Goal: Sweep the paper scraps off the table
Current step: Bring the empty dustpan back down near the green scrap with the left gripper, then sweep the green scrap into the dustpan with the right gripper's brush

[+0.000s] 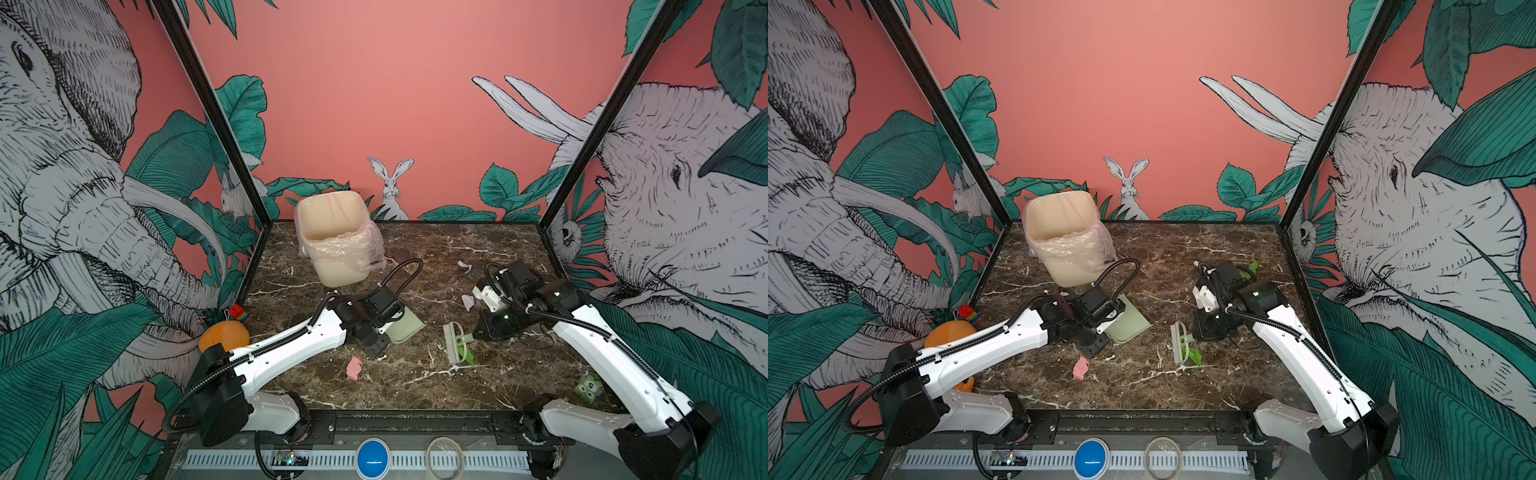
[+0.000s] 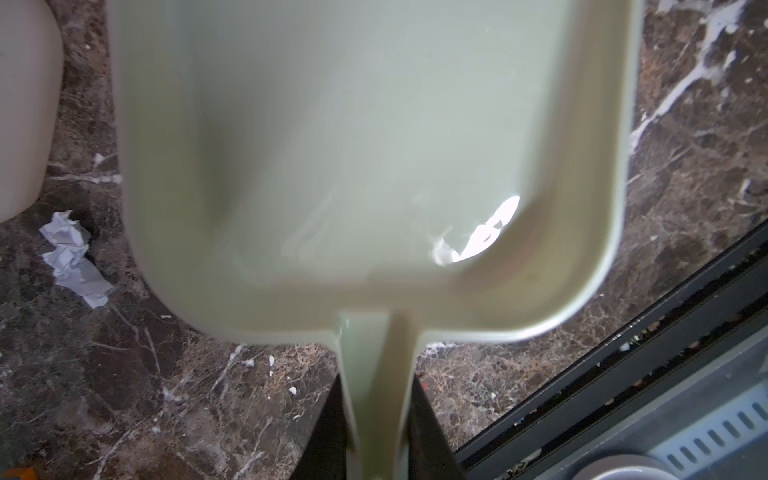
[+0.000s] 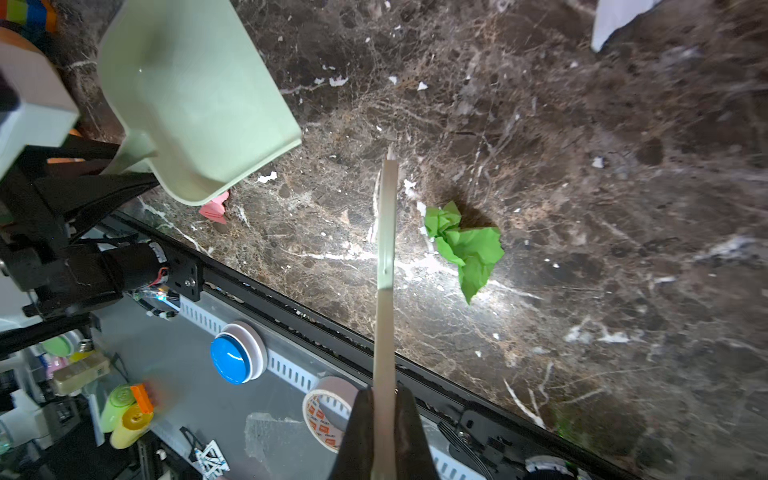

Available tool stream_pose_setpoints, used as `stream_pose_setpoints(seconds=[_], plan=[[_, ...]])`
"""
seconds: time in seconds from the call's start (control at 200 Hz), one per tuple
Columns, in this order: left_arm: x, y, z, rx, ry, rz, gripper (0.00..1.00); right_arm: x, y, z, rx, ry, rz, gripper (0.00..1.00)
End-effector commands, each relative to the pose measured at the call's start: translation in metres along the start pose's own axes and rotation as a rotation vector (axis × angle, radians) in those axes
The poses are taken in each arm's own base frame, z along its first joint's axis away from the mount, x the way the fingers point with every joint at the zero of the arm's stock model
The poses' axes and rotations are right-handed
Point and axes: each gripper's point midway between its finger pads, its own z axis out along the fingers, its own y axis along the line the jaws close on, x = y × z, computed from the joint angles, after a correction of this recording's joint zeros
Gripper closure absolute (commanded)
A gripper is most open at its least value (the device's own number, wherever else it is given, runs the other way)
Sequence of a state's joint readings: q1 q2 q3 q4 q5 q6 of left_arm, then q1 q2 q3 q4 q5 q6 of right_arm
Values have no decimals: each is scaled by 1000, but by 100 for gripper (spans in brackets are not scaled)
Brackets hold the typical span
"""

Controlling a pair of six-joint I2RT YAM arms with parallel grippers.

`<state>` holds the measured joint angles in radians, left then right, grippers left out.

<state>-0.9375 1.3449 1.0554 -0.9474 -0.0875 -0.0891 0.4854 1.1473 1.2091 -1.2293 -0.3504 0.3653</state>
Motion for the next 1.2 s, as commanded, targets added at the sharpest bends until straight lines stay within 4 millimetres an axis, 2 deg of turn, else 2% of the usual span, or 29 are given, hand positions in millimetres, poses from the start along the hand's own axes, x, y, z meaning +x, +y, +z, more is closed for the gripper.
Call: stream_pose_setpoints(seconds=[0.0,0.17,0.2,0.41,0.46,0.485,0.715,0.995,1.195], plan=[[4,-18,10,65,19,33,87,16,-27,-18,158,47,-29,100],[9,-46,22,140,67,122,87,19,-49,-28,290,84,-42,100],[10,-52,24,151,77,140,87,14,-47,-34,297,60,-50,100],[17,-79,38,196,141,228,87,14,-66,-29,394,114,-63,100],[17,-82,40,205,147,234,87,12,-66,-26,395,114,-65,100],[16,-83,41,208,147,237,87,17,-70,-19,400,142,-59,100],[6,-92,43,222,137,278,87,8,-68,3,368,159,-56,100],[-4,-98,50,213,134,315,87,1,-66,18,361,175,-68,100],[-12,-94,57,159,127,335,87,2,-65,25,371,191,-81,100]])
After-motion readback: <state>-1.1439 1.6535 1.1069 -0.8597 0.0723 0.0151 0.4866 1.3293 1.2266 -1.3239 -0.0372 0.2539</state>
